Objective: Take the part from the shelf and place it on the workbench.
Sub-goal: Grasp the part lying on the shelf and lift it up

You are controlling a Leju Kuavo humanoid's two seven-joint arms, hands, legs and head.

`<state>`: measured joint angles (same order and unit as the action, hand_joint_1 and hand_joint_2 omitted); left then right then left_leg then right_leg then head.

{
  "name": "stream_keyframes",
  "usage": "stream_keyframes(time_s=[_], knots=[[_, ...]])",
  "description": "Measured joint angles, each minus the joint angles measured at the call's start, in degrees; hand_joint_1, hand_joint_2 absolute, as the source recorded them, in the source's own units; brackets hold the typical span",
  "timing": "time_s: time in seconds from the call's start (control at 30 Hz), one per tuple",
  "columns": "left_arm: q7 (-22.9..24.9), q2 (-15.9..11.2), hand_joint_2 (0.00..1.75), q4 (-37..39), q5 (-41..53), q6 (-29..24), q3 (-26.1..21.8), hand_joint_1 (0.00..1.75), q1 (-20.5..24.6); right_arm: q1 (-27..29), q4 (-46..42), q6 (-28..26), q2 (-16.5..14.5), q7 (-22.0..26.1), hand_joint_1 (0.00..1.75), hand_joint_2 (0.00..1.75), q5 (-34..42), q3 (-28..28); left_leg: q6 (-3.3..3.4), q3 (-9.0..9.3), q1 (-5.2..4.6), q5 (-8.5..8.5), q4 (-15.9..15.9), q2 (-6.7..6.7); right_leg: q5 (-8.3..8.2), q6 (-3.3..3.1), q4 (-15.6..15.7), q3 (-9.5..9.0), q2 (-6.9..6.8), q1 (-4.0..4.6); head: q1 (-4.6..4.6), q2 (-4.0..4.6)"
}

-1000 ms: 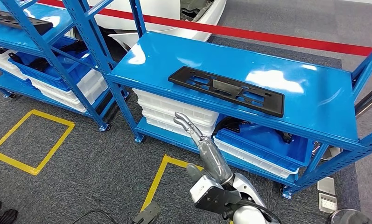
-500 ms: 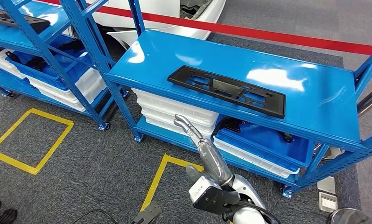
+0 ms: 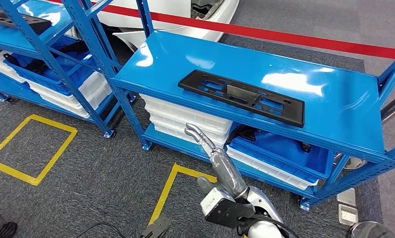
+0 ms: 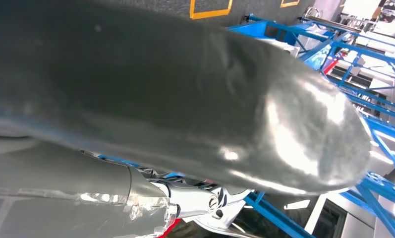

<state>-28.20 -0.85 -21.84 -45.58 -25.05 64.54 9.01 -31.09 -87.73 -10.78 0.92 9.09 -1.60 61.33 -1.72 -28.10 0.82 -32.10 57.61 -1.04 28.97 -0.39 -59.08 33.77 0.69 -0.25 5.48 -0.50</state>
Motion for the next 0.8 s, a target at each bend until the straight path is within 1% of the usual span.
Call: stream_keyframes(time_s=[0.8], knots=[[-0.24, 0.0, 0.0, 0.0, -0.15, 0.14, 0.0, 0.0, -0.01, 0.01, 0.0, 0.45, 0.0, -0.04, 0.0, 0.0, 0.4, 0.0, -0.02, 0.43, 0.03, -0.11, -0.05, 0.0, -0.11, 0.05, -0.02, -0.43, -0.02, 0.02, -0.02, 0.0]])
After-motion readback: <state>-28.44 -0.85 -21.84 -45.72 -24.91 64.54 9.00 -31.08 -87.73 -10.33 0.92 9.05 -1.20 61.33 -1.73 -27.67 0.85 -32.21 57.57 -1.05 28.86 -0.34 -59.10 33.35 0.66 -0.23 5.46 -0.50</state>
